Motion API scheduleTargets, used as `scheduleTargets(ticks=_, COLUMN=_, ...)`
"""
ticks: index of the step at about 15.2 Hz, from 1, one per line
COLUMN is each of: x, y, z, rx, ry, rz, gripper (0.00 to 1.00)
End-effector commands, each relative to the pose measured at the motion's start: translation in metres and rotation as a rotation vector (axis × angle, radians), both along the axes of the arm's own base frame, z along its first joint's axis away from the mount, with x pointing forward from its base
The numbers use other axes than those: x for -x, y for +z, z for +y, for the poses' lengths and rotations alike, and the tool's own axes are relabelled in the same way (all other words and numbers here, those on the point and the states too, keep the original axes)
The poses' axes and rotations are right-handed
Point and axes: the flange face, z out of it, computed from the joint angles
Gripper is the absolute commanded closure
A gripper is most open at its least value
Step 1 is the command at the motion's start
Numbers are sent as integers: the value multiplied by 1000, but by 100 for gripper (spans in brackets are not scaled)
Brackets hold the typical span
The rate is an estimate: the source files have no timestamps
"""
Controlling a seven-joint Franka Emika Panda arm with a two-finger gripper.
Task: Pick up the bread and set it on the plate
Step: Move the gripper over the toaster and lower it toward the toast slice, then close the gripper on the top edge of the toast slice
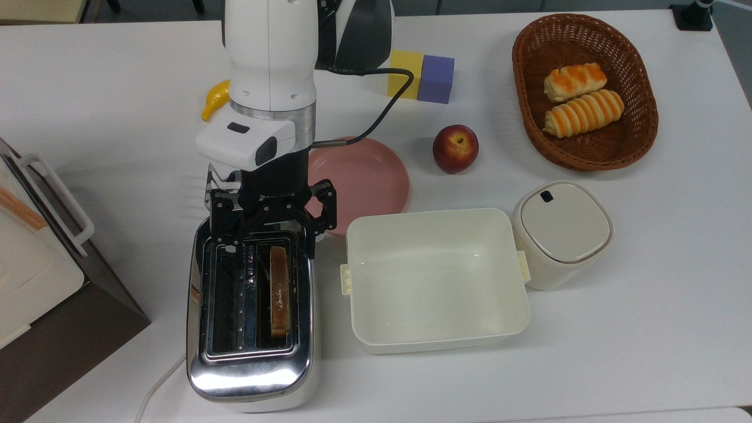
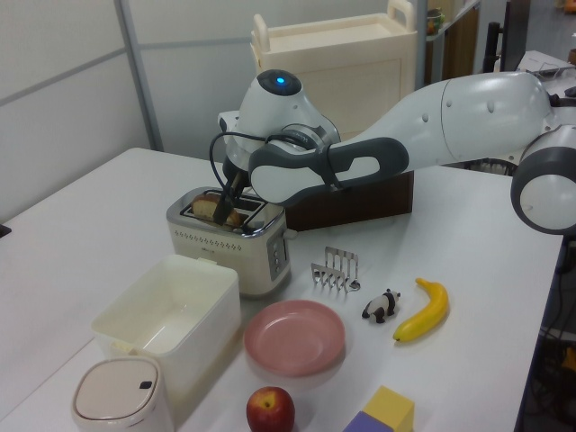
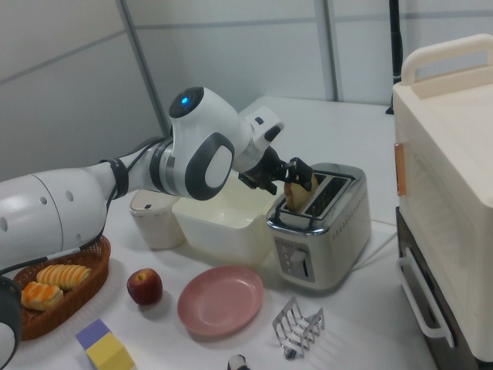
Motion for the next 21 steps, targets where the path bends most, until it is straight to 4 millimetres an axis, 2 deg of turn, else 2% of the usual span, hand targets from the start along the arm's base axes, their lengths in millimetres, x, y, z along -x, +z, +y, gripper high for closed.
scheduleTargets(ticks=1, x=1, y=2, z=-1, rx=12, ry=13, rz=-18, gripper=61)
scheduleTargets(ticks=2, x=1, y=1, z=-1, rx=8, ry=9, rz=-17, gripper=79)
scheduleTargets(ticks=4, x=1, y=1, z=-1, rx=1, ry=4, rz=-18, gripper=100)
scheduleTargets(ticks=9, x=1, y=3, z=0, rx=-15, ry=-12, rz=-24, gripper=100)
scheduleTargets(ticks=12, x=3, y=12, z=-1, rx=-29, ry=-34, rz=-38, gripper=100)
scheduleTargets(ticks=14, x=6, y=26, z=-1, rx=-36, ry=-36, rz=-55, gripper=100)
scheduleTargets(ticks=16, x=13, y=50, z=-3, rx=-39, ry=-42, rz=-87, gripper=100)
scheduleTargets(ticks=18, x=17, y=66, z=-3, rx=-50, ry=-59, rz=-109, gripper=100)
scheduleTargets(ticks=21, x=30, y=106, z=-4, rx=-58, ry=-72, rz=-164, gripper=100)
